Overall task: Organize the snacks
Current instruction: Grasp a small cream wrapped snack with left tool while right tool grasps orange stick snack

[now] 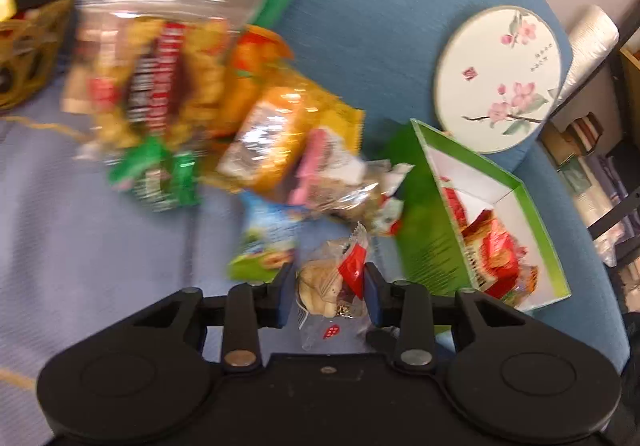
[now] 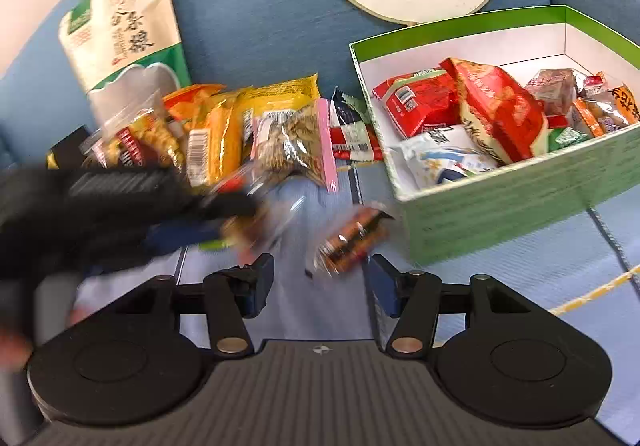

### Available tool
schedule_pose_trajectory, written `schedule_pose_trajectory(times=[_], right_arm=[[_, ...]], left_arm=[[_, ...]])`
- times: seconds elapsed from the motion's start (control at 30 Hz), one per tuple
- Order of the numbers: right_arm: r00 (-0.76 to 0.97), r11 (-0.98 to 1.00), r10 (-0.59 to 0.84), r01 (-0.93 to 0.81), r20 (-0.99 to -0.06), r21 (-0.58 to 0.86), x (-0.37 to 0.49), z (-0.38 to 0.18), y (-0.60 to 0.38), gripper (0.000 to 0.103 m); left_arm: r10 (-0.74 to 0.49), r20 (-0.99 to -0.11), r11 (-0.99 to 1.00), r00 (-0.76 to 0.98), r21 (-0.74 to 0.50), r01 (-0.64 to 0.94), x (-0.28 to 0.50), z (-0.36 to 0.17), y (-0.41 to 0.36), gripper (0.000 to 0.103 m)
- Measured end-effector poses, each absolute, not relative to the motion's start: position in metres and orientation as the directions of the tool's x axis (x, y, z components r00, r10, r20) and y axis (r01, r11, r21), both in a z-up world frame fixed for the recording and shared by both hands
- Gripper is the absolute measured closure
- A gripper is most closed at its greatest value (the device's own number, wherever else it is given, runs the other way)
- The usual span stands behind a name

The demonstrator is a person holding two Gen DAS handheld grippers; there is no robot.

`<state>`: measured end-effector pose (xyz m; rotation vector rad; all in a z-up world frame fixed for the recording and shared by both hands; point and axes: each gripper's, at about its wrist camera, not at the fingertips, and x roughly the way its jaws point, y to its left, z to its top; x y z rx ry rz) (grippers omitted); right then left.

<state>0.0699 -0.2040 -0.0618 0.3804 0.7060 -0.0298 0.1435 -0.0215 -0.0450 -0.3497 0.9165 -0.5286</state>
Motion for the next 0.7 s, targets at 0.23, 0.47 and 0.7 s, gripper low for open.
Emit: schedule_pose_trajectory(times=[0.23, 0.47, 0.7], right_arm=[[0.742, 0.916, -0.063, 0.308, -0.667, 0.256, 0.096, -0.072, -0.182, 0.045], [0.746, 0.959, -0.023, 0.205, -0.665, 0.197, 0.081, -0.072, -0.191, 0.067], [0.731, 0.986, 0.024, 0.094, -0.682, 0.135, 0.048, -0.070, -0.192, 0.067]], left_arm=[[-0.580, -0.642, 0.805, 0.501, -0.546, 0.233, 0.132, -0.052, 0.006, 0.091], [-0.591, -0.641, 0.799, 0.490, -0.551, 0.242, 0.134, -0.055, -0.004, 0.087], [-0.578, -0.665, 0.810, 0.474, -0.540, 0.230, 0.142, -0.064, -0.018, 0.069]])
